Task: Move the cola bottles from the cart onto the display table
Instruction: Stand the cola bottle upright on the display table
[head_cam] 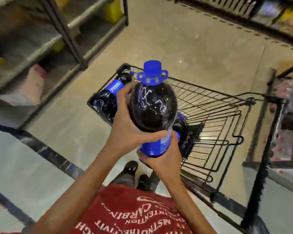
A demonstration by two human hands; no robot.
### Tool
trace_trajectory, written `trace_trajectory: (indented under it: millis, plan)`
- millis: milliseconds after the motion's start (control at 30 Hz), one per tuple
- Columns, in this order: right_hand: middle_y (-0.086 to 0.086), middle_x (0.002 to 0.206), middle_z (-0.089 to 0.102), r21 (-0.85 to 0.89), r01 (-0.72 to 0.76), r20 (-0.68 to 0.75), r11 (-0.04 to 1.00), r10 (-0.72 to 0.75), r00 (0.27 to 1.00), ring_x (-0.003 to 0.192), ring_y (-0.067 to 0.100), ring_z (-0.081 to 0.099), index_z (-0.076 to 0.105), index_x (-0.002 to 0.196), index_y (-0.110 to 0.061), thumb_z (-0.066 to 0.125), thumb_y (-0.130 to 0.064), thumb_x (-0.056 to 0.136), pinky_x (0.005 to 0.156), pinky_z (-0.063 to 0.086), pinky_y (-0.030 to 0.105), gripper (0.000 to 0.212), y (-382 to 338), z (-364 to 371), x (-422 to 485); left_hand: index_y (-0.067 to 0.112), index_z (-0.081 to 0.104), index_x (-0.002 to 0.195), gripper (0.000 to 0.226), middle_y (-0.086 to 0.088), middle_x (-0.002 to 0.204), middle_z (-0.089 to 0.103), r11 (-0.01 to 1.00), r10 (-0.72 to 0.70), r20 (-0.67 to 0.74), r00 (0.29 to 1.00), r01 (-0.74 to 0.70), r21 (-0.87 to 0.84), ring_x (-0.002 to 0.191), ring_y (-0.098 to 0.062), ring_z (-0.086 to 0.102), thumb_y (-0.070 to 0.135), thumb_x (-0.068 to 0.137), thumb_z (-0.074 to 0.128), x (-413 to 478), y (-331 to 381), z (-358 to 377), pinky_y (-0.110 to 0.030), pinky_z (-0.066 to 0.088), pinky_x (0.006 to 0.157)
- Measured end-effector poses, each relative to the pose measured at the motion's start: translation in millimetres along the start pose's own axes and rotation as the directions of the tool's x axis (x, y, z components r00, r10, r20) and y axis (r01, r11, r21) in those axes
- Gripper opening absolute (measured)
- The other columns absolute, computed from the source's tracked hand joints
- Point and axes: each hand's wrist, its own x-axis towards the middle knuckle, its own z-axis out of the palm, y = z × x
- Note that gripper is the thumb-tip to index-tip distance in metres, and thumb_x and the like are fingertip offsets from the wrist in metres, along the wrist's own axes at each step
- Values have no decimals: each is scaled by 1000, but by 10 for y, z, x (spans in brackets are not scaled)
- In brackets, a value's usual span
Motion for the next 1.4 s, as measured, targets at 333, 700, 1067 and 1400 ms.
trace_trajectory:
  millis: [333,700,1067,1400]
  plan:
    - [-16,115,66,-16,141,203,990,-135,970,102,8,67,45,127,-35,88,-62,41,87,56,42,99,-590,789,-266,32,28,139,118,7,138,49,996,38,-294,955,-14,85,128,-19,57,10,47,99,-578,240,-1158,-30,48,104]
    - [-17,110,66,135,327,413,935,-353,840,98,6,67,48,122,-40,94,-54,44,79,58,43,92,-1385,2423,-800,25,28,140,117,23,142,40,962,149,-546,825,6,273,136,-12,48,21,48,99,-1328,272,-2916,-33,42,113]
    - [-19,111,64,220,448,600,867,-482,638,101,3,65,47,122,-38,100,-40,52,78,60,30,88,-1985,3760,-1264,21,28,142,116,0,144,42,959,132,-733,668,100,264,135,-22,50,9,51,99,-1980,164,-4241,-43,48,108]
    - [-21,114,63,237,474,686,848,-491,536,104,4,64,46,124,-39,95,-53,49,81,60,38,91,-2481,4608,-1068,29,27,138,116,9,141,46,958,142,-821,553,133,256,131,-11,54,6,50,99,-1825,9,-5040,-25,49,101]
